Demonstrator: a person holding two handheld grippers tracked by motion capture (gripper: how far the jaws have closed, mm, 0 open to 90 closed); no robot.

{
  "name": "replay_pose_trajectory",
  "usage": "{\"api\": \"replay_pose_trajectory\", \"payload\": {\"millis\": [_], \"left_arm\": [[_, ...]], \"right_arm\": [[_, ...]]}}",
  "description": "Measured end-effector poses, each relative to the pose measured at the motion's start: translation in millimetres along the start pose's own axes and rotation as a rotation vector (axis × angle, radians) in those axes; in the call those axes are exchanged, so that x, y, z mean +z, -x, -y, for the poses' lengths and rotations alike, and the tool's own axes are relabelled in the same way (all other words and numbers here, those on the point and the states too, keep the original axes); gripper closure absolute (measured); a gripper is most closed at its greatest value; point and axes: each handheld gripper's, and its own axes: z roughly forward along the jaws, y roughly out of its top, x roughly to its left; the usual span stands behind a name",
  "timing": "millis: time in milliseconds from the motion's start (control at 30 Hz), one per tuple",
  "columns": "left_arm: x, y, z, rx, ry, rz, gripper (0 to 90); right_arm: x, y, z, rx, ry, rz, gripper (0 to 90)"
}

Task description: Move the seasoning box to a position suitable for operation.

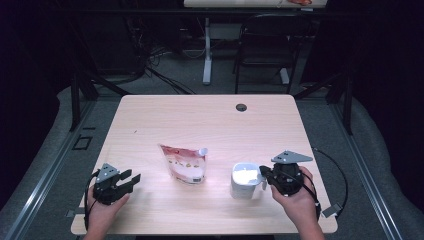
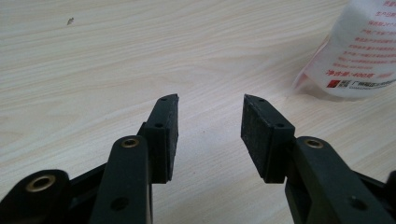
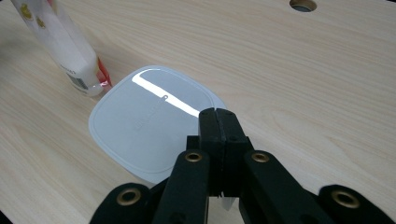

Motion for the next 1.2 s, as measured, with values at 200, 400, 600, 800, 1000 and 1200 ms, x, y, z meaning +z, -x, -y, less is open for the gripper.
{"api": "replay_pose_trajectory", "payload": {"millis": [200,400,600,800,1000,1200], "left_arm": [[0.6,-0.1,0.1,0.0,-0.001,0.0,56.9],[0.1,-0.4,0.0,0.0,-0.005,-0.001,56.9],[0.2,-0.2,0.2,0.0,-0.002,-0.001,56.9],[0.3,-0.5,0.1,0.003,-0.01,0.0,56.9],[0.3,-0.3,0.3,0.002,-0.002,0.0,56.9],[0.3,-0.6,0.6,-0.003,0.005,-0.007,56.7]], "right_arm": [[4.3,-3.0,1.4,-0.015,-0.015,0.004,90.0],[5.3,-1.1,3.1,-0.002,-0.001,-0.001,90.0],[5.0,2.1,4.9,0.014,0.007,-0.02,90.0],[4.6,4.4,6.4,0.028,0.011,-0.033,90.0],[4.6,5.8,8.2,0.052,0.024,-0.042,90.0],[4.4,7.5,9.6,0.057,0.029,-0.048,90.0]]}}
